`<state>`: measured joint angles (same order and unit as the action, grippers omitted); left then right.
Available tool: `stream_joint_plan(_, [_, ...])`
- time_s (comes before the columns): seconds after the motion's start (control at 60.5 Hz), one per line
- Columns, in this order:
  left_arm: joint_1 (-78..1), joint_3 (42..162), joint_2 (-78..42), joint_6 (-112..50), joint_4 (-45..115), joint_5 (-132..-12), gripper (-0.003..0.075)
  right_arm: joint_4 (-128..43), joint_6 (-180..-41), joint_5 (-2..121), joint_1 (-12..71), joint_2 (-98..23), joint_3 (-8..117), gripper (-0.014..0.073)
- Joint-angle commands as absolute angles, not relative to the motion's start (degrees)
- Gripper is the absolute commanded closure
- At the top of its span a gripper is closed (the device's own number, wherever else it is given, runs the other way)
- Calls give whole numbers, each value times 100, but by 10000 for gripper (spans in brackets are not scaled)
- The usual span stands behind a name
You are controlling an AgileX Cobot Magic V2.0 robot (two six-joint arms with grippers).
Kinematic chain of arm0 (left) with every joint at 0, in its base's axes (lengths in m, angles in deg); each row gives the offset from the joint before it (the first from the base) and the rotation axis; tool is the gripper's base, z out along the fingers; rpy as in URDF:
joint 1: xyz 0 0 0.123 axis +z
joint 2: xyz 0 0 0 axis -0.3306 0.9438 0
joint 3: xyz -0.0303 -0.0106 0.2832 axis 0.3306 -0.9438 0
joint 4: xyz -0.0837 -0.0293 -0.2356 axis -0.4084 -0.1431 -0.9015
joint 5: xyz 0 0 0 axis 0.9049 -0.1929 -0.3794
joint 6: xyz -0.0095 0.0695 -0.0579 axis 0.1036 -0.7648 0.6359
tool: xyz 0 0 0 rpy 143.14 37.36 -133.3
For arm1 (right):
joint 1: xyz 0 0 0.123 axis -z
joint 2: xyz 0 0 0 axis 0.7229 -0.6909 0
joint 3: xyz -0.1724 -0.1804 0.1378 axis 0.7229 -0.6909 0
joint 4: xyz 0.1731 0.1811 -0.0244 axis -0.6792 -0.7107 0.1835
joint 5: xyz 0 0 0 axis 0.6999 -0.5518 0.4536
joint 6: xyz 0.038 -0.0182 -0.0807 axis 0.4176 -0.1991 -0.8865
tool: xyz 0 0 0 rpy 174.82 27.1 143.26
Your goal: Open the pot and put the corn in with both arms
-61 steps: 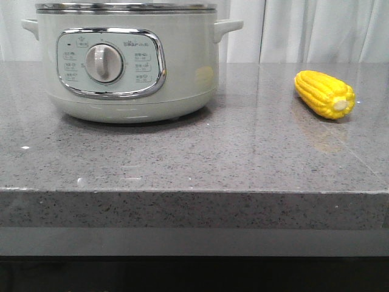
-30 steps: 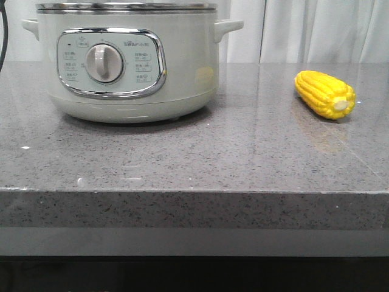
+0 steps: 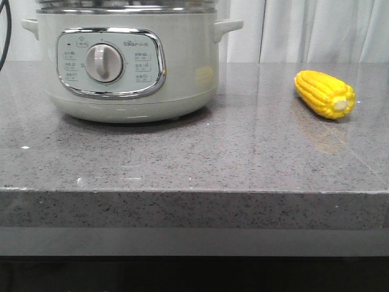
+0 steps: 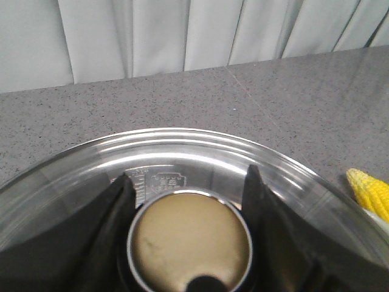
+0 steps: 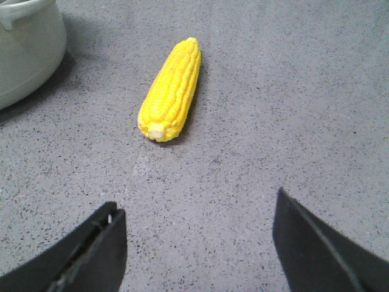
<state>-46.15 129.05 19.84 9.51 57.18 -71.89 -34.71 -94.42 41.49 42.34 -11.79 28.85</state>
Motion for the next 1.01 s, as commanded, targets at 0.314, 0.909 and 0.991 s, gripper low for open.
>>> stream_joint_plan(0.314, [-4648,14219,997,1020,5659,-7143,491,-3479,-9514,4617,4267,-1241,3096,66])
stream_joint_plan(0.909, [-4137,12450,-1457,1020,6203,-9125,491,-3941,-9514,4292,4256,-2191,3558,66])
stream_joint_plan(0.991, [-4055,11957,-1980,1020,6236,-9161,491,-3941,-9519,4262,4256,-2569,3827,66])
